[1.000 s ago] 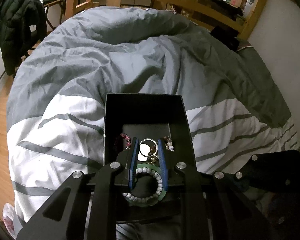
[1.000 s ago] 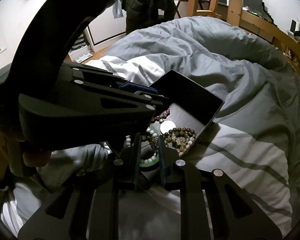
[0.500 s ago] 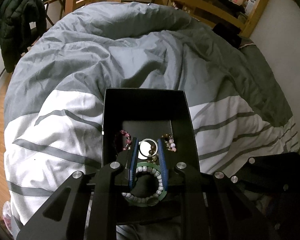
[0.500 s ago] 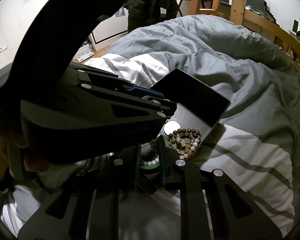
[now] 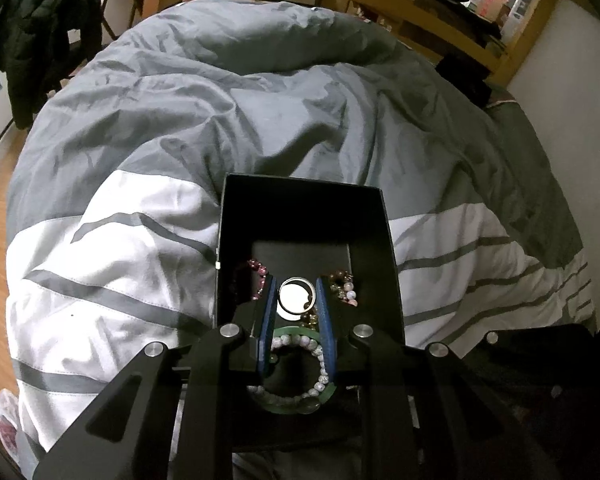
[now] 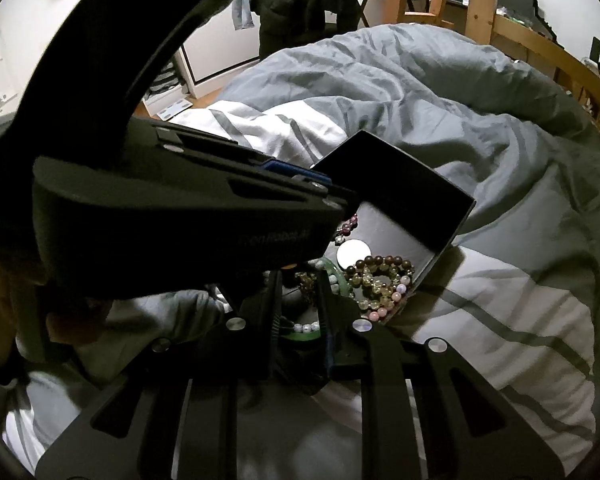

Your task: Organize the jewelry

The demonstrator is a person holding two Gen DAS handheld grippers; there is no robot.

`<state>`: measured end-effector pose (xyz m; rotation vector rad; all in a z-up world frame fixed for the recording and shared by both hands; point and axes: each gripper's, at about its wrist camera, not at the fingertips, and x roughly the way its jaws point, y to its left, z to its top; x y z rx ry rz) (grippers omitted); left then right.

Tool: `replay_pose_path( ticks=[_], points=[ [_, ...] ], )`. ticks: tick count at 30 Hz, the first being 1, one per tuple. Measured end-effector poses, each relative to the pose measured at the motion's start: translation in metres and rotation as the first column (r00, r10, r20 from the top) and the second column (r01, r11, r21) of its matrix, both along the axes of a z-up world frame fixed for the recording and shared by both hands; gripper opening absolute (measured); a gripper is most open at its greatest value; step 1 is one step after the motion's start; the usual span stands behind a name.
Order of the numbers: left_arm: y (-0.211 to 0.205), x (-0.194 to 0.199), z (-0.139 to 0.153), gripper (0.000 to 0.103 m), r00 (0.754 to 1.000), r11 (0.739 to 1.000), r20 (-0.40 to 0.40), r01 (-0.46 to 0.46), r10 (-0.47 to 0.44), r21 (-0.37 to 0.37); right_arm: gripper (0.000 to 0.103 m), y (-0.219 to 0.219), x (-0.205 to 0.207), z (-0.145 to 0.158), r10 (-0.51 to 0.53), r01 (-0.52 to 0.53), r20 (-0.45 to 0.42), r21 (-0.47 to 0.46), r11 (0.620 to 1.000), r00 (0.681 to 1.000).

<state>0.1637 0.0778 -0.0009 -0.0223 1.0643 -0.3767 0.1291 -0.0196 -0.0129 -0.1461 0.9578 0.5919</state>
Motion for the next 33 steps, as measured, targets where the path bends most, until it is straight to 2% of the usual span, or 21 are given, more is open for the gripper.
replay_pose_path(
  ticks=[2, 4, 5, 6, 8, 10, 12, 14, 15, 16, 19, 24, 33],
  points=[
    [-0.001, 0.000, 0.001, 0.029, 1.000, 1.000, 0.003, 0.003, -0.003, 0.004, 0.020, 0.001, 0.000, -0.002, 0.003, -0.003, -0.003, -0.008, 1.000, 1.000],
    [-0.003, -0.001, 0.003, 0.041, 1.000, 1.000, 0.019, 0.004, -0.005, 0.014, 0.021, 0.002, 0.000, -0.004, 0.007, -0.008, -0.006, -0.011, 1.000, 1.000],
    [-0.003, -0.001, 0.004, 0.041, 1.000, 1.000, 0.024, 0.006, -0.007, 0.013, 0.026, 0.002, 0.000, -0.004, 0.007, -0.007, -0.005, -0.009, 1.000, 1.000],
    [-0.003, -0.001, 0.004, 0.042, 1.000, 1.000, 0.025, 0.009, -0.009, 0.011, 0.039, 0.001, 0.001, -0.004, 0.004, -0.005, -0.003, -0.006, 1.000, 1.000],
    [-0.001, 0.000, 0.005, 0.046, 1.000, 1.000, 0.023, 0.001, -0.001, 0.003, 0.057, -0.002, 0.000, -0.002, -0.007, 0.006, 0.009, 0.017, 1.000, 1.000],
    [0.002, 0.001, 0.006, 0.057, 0.999, 1.000, 0.033, -0.019, 0.019, 0.003, 0.064, -0.004, 0.000, 0.001, -0.017, 0.016, 0.019, 0.038, 0.999, 1.000],
    [0.006, 0.001, 0.009, 0.062, 0.998, 0.999, 0.049, -0.042, 0.042, 0.001, 0.078, -0.008, 0.000, 0.005, -0.035, 0.034, 0.042, 0.038, 0.999, 0.998],
    [0.011, 0.001, 0.014, 0.074, 0.994, 0.997, 0.075, -0.077, 0.077, 0.001, 0.090, -0.012, -0.001, 0.008, -0.050, 0.048, 0.056, 0.045, 0.998, 0.997],
    [0.013, 0.001, 0.017, 0.084, 0.992, 0.996, 0.085, -0.089, 0.088, 0.001, 0.093, -0.014, -0.002, 0.012, -0.061, 0.058, 0.071, 0.052, 0.997, 0.996],
    [0.014, 0.000, 0.020, 0.089, 0.990, 0.995, 0.099, -0.103, 0.103, 0.000, 0.094, -0.015, -0.002, 0.014, -0.066, 0.062, 0.078, 0.056, 0.997, 0.995],
    [0.017, -0.005, 0.031, 0.090, 0.985, 0.993, 0.132, -0.115, 0.114, 0.004, 0.099, -0.019, -0.005, 0.023, -0.092, 0.086, 0.099, 0.055, 0.995, 0.991],
    [0.022, -0.021, 0.059, 0.092, 0.979, 0.992, 0.163, -0.124, 0.125, -0.015, 0.099, -0.023, -0.018, 0.045, -0.116, 0.110, 0.125, 0.055, 0.992, 0.985],
    [0.034, -0.068, 0.125, 0.092, 0.961, 0.992, 0.249, -0.127, 0.118, 0.024, 0.099, -0.042, -0.047, 0.113, -0.189, 0.185, 0.208, 0.041, 0.982, 0.960]
  ],
)
